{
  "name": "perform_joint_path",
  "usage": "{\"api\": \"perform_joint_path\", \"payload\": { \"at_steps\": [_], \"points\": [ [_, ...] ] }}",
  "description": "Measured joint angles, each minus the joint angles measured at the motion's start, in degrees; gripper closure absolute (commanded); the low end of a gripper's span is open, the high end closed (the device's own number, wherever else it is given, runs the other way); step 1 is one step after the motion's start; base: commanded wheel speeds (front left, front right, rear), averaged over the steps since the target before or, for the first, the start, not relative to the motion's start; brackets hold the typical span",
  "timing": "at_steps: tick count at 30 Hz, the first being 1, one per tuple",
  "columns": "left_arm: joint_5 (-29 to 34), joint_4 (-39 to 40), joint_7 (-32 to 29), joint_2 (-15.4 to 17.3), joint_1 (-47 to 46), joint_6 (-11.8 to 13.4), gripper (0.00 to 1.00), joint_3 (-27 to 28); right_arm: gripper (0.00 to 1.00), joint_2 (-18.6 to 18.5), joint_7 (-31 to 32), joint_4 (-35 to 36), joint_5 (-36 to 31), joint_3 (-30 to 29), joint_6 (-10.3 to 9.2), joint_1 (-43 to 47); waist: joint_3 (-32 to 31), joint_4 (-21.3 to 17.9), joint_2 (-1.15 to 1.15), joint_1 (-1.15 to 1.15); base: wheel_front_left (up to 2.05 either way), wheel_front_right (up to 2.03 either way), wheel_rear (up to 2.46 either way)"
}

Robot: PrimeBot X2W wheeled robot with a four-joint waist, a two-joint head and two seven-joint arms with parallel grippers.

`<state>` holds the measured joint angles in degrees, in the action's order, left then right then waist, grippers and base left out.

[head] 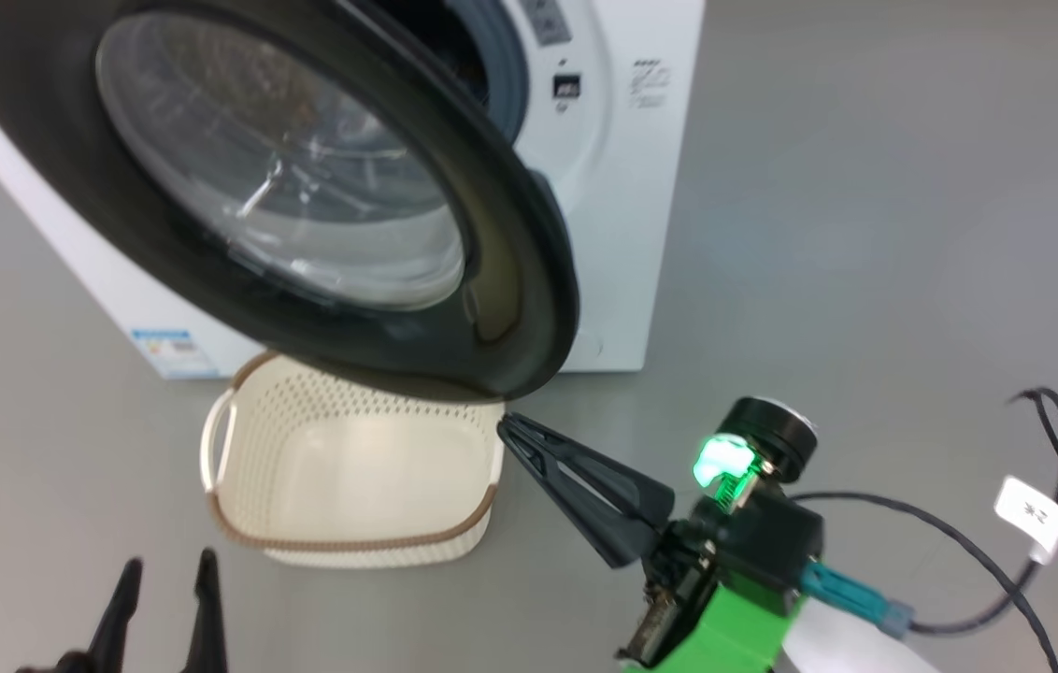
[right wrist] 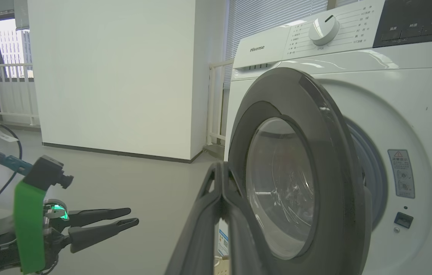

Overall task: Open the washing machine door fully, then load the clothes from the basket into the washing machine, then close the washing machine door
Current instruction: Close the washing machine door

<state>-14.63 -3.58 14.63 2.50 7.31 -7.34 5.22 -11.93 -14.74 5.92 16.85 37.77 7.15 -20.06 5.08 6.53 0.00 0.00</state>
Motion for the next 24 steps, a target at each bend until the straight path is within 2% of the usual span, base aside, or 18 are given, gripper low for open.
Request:
{"api": "perform_joint_path", "payload": {
  "at_steps": [11,24],
  "points": [
    [-1.71,0.89,0.01,-0.16,-6.5,0.0,0.0,-3.52,1.0,0.48,0.0,-10.45,0.4,1.0,0.0,-7.61,7.94,3.99,0.0,0.0,0.0,0.0,0.0],
    [-3.23,0.89,0.01,-0.37,-12.93,0.0,0.0,-6.7,1.0,4.34,0.0,-19.81,-1.51,-5.7,0.0,-16.14,17.71,6.82,0.0,0.01,0.0,0.0,0.0]
  ]
}}
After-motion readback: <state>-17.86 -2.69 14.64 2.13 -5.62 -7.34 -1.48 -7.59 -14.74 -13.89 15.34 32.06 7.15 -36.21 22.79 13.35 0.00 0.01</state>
